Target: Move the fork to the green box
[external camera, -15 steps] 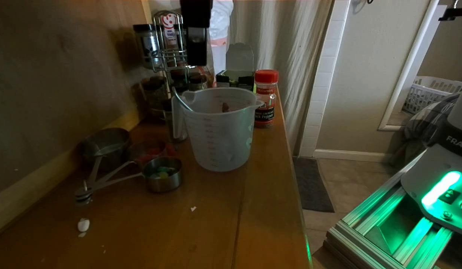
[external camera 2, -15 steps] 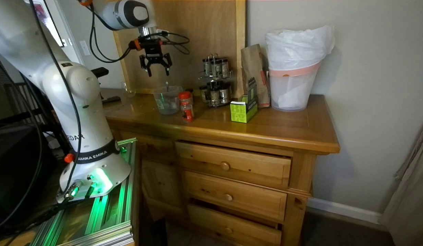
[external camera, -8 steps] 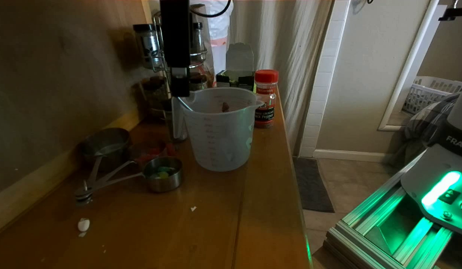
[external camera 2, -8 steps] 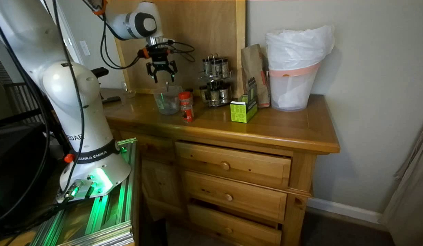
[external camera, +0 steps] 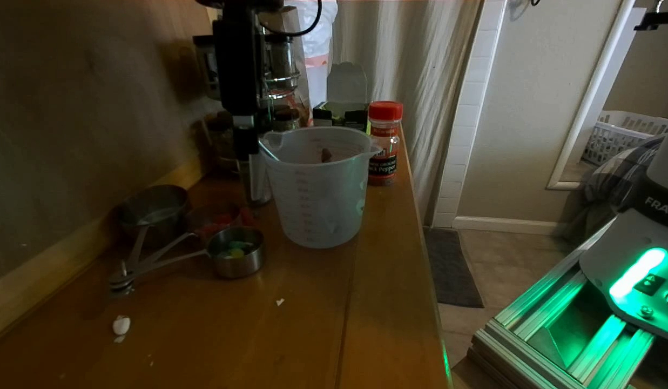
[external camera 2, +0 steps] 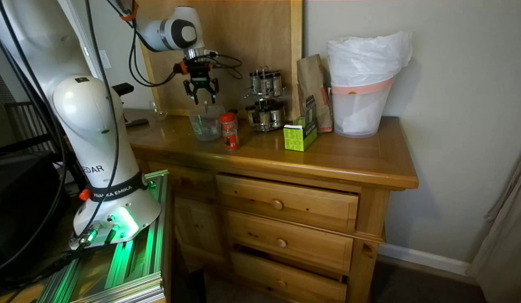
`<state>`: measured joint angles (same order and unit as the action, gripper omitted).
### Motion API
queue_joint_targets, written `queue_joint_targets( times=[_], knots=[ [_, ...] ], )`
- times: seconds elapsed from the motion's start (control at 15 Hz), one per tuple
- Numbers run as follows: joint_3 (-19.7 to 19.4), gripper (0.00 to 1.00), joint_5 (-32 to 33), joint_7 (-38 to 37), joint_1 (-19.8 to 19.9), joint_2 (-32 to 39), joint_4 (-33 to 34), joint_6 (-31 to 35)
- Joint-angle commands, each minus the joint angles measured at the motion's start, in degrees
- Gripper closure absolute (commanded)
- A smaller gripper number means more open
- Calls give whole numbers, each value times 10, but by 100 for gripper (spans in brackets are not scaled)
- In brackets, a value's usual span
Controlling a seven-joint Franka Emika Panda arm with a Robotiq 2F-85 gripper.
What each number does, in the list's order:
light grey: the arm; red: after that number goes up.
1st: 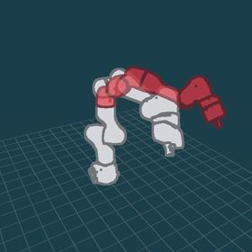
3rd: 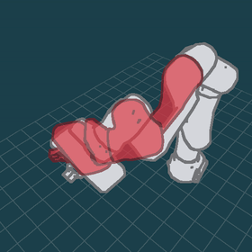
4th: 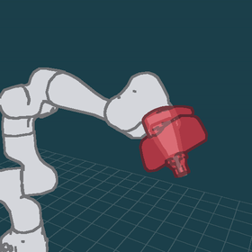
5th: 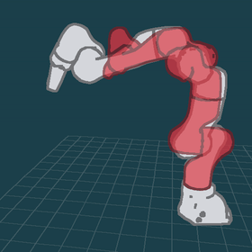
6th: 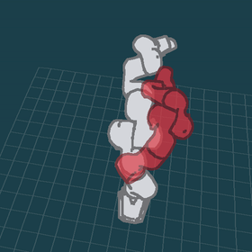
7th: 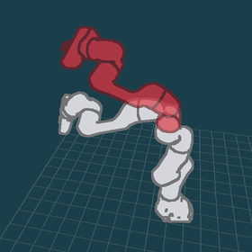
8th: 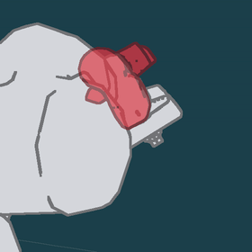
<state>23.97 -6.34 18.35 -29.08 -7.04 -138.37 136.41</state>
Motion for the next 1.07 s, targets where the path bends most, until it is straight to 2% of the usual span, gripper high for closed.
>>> queue_joint_targets(
  times=[0.0, 0.13, 0.2, 0.27, 0.47, 0.67, 0.73, 0.8, 0.87, 1.0],
  knots=[
    [5, 36, 26, -19, 9, 2, 6, -3],
    [6, 40, 35, -26, 11, 5, 7, -3],
    [6, 48, 39, -28, 11, 6, 7, -3],
    [6, 49, 42, -30, 12, 7, 7, -2],
    [6, 72, 50, -34, 12, 6, 8, -5],
    [6, 82, 54, -36, 11, 2, 7, -7],
    [6, 95, 54, -36, 11, 1, 7, -6],
    [6, 100, 54, -36, 11, 0, 7, -7],
    [6, 96, 52, -34, 10, -4, 6, -10],
    [2, 96, 32, -20, 7, -26, -1, -17]
  ],
)
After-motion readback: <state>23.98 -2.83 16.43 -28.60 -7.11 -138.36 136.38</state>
